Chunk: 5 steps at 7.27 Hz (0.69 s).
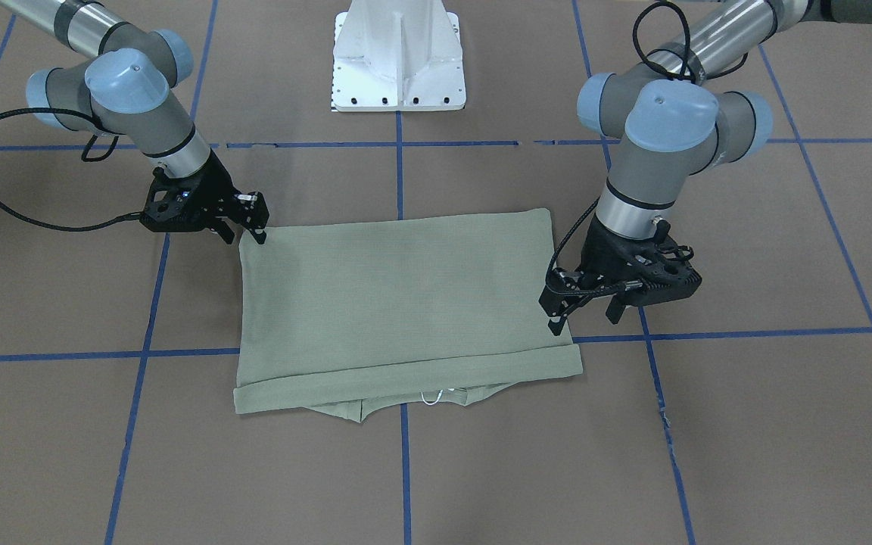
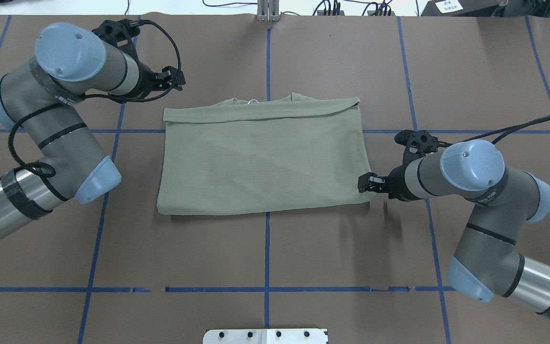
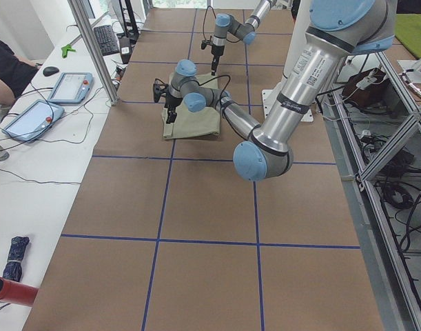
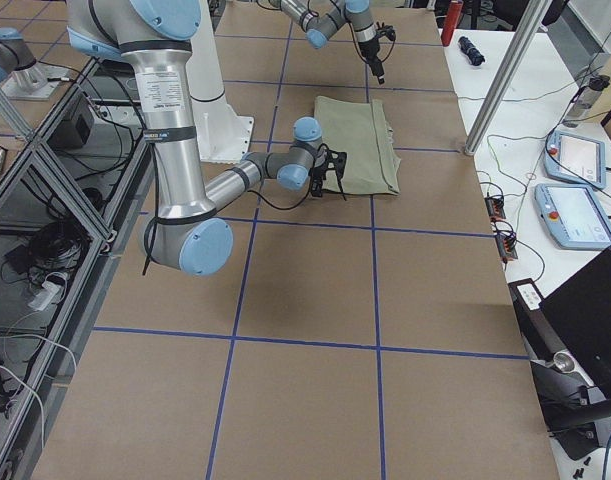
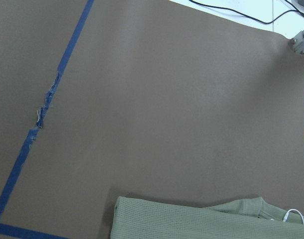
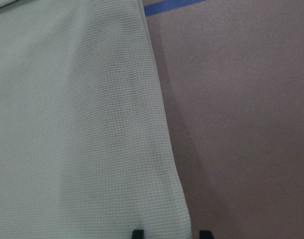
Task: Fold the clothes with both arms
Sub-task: 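Lower the right gripper to the folded shirt's nearest side edge and grasp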
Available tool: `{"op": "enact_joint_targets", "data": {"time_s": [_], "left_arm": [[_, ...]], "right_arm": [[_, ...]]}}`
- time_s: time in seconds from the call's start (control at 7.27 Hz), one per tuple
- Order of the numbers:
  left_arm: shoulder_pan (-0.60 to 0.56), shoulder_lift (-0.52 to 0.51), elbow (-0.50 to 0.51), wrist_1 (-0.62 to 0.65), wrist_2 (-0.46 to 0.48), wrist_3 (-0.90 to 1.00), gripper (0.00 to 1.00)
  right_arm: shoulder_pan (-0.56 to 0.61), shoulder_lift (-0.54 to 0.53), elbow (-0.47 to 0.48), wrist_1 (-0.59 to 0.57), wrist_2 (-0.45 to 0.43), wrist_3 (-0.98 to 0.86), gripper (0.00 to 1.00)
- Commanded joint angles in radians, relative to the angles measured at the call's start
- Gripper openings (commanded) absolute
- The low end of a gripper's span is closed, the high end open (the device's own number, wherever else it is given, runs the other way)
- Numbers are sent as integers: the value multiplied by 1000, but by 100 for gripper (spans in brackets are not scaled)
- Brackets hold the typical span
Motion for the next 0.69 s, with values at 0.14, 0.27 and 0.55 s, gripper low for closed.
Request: {"op": "enact_joint_targets", "data": {"time_s": [0.14,0.27,0.55], "left_arm": [[2,1,4,-2,2,0,100],[2,1,4,-2,2,-2,99],[3,1,2,-2,3,-3,99]], "right_arm": [[7,-15,23,0,73,0,0],[4,-67,76,0,73,0,0],[-40,-194,194,2,82,0,0]]}}
